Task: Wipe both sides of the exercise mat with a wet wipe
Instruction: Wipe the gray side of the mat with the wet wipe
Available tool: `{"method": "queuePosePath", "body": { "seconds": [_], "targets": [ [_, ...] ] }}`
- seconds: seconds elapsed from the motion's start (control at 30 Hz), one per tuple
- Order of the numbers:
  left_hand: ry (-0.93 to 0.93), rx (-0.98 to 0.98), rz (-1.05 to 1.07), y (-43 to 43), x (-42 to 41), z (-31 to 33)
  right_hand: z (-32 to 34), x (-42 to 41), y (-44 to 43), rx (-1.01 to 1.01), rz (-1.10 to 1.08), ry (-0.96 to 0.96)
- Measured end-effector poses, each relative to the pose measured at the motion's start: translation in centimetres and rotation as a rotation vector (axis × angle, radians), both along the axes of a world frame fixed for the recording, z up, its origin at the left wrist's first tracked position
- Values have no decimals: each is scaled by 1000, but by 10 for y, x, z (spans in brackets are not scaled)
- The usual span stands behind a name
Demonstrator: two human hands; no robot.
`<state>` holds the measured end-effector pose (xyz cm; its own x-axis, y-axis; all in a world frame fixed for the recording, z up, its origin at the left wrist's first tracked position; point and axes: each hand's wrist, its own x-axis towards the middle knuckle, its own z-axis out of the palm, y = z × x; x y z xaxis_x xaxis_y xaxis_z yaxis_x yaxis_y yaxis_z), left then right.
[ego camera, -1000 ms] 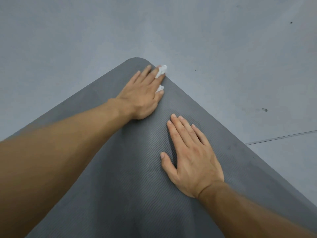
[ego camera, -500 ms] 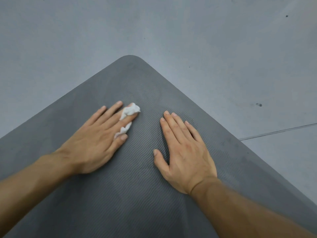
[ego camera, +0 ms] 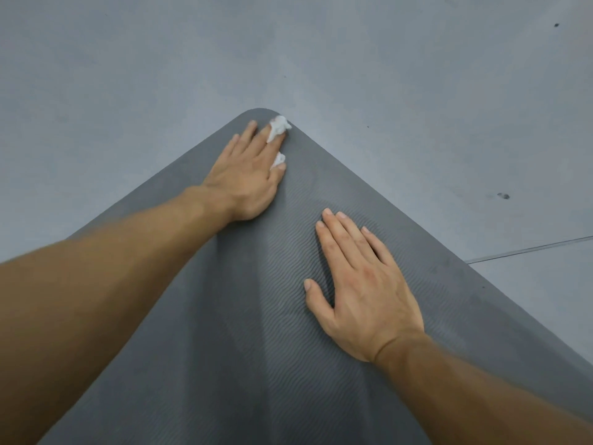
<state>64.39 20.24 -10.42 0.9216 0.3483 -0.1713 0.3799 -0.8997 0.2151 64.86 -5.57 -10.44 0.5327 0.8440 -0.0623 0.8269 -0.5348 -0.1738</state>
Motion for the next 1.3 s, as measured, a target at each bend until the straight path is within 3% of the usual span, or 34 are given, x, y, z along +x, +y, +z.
{"method": "queuePosePath", "body": {
  "seconds": [0.13, 0.4, 0.53, 0.77, 0.93, 1.3],
  "targets": [
    [0, 13, -262, -28, -40, 3, -2, 0, 1, -1, 0, -5],
    [41, 122, -452, -74, -168, 8, -3, 0, 1, 2, 4, -9],
    [26, 53, -363, -42, -167, 8, -4, 0, 0, 13, -1, -12],
    [-10, -17, 5, 39, -104, -5, -5, 0, -1, 21, 1, -29],
    [3, 14, 108, 30, -63, -7, -5, 1, -2, 11, 10, -32],
    [-6, 71, -254, -112, -171, 5, -8, 0, -1, 51, -1, -37]
  ]
}}
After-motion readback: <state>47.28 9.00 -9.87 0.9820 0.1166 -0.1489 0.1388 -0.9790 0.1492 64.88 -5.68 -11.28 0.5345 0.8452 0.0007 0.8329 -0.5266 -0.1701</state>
